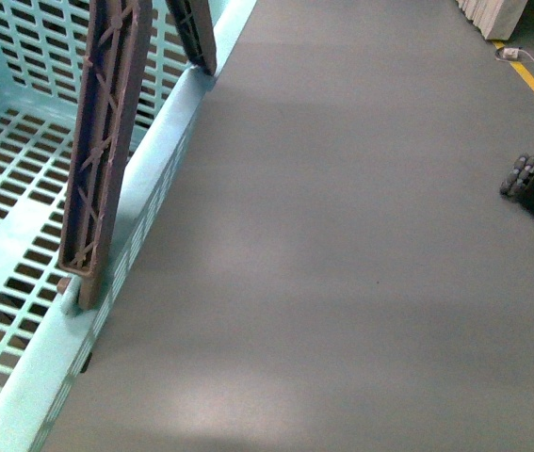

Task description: Pick mango and avocado into basket

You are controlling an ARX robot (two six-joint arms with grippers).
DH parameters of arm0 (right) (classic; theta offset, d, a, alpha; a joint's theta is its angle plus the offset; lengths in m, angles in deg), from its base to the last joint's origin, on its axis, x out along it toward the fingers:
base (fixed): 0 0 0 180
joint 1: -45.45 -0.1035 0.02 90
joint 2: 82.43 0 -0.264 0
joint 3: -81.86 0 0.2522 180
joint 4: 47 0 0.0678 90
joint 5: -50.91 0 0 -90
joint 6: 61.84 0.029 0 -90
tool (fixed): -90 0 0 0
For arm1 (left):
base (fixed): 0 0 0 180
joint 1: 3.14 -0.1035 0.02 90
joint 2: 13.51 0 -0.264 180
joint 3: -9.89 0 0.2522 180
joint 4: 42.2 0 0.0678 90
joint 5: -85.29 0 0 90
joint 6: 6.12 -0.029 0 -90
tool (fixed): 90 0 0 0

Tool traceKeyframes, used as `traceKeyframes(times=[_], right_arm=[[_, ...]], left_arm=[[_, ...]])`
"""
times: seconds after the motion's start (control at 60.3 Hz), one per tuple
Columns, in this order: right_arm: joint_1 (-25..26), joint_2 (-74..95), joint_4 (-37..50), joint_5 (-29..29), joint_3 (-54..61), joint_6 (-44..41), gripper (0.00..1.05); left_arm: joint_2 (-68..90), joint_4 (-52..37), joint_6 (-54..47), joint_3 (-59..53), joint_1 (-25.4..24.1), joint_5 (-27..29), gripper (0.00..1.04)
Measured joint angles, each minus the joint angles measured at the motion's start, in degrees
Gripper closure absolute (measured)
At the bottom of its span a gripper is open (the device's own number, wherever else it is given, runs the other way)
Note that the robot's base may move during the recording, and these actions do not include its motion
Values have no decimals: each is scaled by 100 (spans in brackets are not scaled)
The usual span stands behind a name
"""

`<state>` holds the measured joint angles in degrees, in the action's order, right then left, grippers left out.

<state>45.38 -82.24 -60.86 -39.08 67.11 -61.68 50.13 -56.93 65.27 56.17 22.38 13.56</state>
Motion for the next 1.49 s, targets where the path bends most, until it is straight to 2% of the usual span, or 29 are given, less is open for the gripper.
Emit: traceKeyframes(times=[1.492], right_arm=[[-2,4,0,20,0,0,9]], left_arm=[[4,2,39,0,15,-7,92]])
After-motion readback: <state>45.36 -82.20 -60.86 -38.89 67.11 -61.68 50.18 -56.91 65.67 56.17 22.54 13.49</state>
